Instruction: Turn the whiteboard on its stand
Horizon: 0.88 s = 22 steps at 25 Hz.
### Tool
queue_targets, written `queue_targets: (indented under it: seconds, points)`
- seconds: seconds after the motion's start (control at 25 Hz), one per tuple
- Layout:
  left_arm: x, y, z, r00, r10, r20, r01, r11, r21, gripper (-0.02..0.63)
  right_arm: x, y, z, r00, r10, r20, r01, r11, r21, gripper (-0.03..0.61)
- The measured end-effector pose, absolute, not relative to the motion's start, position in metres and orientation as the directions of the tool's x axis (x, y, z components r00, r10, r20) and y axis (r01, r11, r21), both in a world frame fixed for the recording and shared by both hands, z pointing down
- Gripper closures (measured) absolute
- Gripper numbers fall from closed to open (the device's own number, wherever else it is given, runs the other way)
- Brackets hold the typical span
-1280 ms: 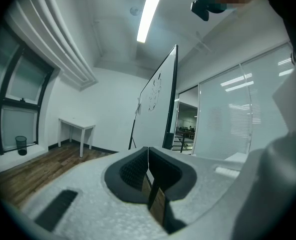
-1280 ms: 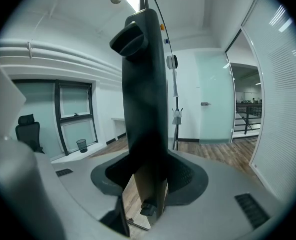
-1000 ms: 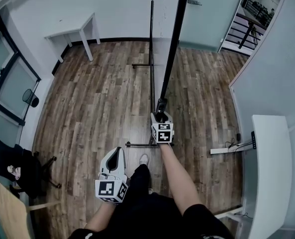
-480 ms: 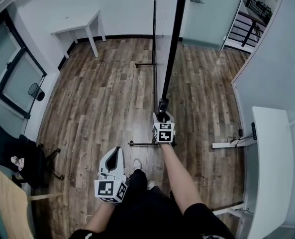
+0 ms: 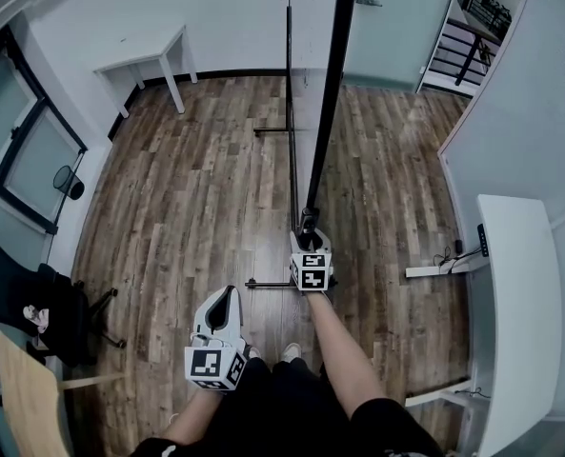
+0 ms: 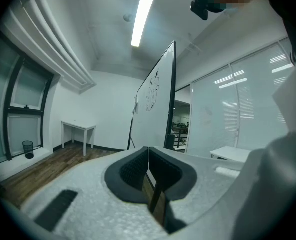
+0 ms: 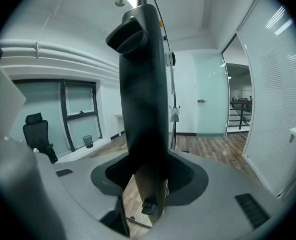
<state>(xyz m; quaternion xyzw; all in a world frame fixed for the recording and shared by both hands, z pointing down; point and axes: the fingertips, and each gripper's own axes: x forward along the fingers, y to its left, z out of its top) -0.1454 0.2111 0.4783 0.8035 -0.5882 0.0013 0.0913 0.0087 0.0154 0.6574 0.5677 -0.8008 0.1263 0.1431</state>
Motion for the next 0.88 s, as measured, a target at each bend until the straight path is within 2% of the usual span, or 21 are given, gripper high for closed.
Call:
queue_targets:
  seconds: [0.88]
  points:
    - [-0.159, 0.209, 0.479, 0.478, -0.871, 0.113, -0.871, -0.454, 0.184, 0.595, -0.039, 0.126, 0.650, -0.252, -0.892, 0.374, -0.965, 0.260, -0.029, 0.399]
